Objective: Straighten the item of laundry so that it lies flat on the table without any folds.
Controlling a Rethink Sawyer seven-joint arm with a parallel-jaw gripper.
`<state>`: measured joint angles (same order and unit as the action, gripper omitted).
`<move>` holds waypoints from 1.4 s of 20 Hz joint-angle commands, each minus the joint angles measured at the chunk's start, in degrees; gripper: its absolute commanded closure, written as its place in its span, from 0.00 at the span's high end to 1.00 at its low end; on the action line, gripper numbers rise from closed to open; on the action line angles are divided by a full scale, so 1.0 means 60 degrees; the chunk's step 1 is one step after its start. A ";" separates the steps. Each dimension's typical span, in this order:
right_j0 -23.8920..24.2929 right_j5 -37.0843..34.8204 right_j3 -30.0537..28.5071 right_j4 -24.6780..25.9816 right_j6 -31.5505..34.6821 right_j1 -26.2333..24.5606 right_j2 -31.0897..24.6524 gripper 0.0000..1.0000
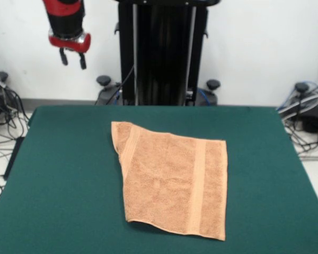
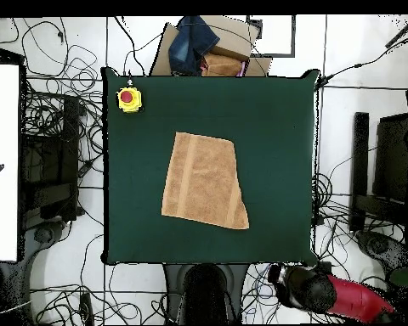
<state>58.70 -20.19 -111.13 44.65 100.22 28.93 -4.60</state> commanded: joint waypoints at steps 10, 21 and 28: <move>-0.2335 -0.0820 0.4505 -0.1108 0.0872 -0.2073 -0.1548 1.00; -0.4415 0.0348 0.4900 -0.2516 0.3150 -0.2758 0.0053 1.00; -0.5233 0.1073 0.5118 -0.3498 0.3477 -0.3386 0.0701 1.00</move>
<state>31.55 -19.04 -84.52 29.18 101.82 13.85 -4.60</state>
